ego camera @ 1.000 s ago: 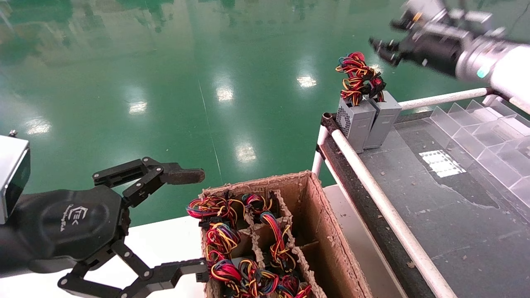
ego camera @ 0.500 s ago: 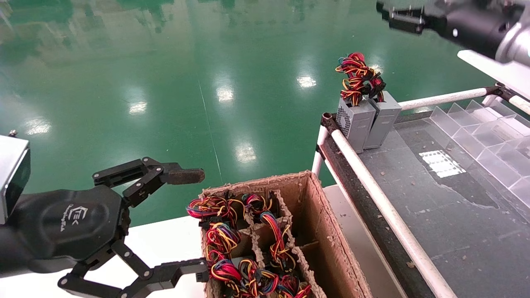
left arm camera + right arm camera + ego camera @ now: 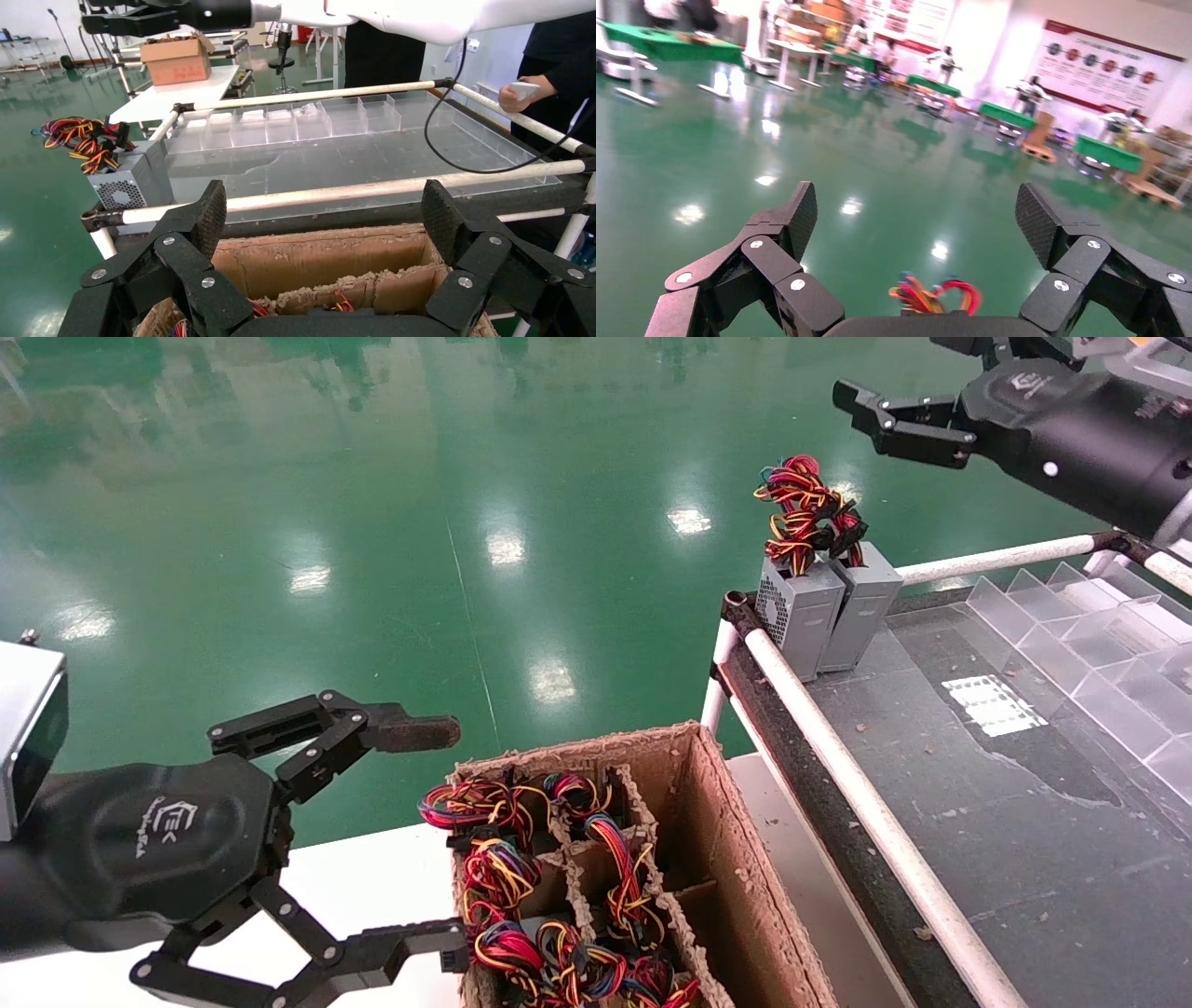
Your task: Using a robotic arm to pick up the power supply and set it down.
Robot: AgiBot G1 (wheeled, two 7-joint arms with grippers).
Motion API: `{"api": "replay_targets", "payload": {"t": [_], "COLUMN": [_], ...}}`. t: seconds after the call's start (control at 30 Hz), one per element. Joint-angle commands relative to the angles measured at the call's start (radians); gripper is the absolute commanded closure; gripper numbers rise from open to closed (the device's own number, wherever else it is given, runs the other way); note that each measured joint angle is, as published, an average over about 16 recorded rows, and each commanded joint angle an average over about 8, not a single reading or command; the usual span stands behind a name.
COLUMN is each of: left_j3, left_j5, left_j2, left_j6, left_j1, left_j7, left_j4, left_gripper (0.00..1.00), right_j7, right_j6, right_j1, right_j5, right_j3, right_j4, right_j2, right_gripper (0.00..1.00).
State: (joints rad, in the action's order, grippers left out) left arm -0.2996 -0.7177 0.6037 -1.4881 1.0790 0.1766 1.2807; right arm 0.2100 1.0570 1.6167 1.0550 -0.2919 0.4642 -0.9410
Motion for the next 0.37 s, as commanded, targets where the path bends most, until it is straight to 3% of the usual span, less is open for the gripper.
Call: {"api": "replay_targets", "payload": {"t": [0.03, 0.37], "left_j3": [0.000, -0.001], "left_j5": [0.000, 0.000], "left_j2": [0.000, 0.000], "left_j6": [0.000, 0.000], "left_j1": [0.000, 0.000], "left_j7": [0.000, 0.000], "left_j4": [0.000, 0.000], "left_gripper": [0.00, 0.00], "right_j7": [-0.021, -0.110], "right_j6": [0.023, 0.121], "right_j1": [-0.029, -0.150], "right_j5": [-0.017, -0.090], "right_j3": [0.001, 0.003], "right_j4": [0.043, 0.227], "right_j2": [0.017, 0.091], "right_gripper": [0.00, 0.00]}}
